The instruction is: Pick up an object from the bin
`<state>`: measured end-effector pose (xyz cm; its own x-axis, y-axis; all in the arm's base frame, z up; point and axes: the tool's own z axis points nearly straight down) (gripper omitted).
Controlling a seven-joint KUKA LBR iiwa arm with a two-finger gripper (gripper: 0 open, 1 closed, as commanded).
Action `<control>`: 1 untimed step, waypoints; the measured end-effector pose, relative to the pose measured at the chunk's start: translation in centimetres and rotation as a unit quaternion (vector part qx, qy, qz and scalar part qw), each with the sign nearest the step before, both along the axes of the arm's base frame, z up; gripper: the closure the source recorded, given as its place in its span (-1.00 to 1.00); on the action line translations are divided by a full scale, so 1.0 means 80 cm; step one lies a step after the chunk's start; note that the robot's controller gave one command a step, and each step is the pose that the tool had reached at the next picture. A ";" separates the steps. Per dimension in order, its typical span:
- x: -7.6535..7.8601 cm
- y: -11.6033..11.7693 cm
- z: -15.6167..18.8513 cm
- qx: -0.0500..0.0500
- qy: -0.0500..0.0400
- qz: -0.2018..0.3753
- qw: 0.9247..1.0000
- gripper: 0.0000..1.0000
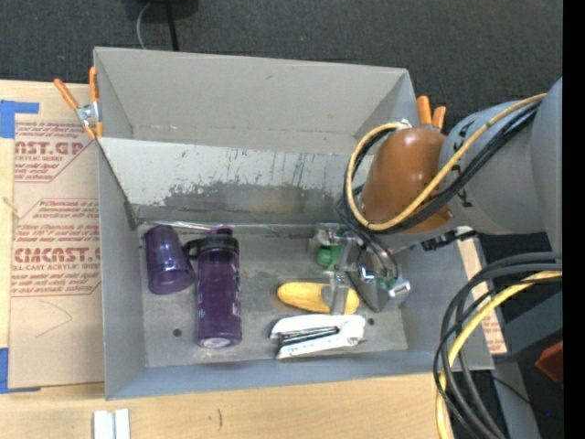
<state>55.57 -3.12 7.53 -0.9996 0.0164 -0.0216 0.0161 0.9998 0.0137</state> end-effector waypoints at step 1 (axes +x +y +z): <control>-0.001 -0.021 -0.001 -0.001 -0.001 -0.004 1.000 -1.00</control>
Offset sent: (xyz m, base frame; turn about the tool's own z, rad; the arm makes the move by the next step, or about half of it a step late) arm -0.0740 -0.0085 0.0063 0.1033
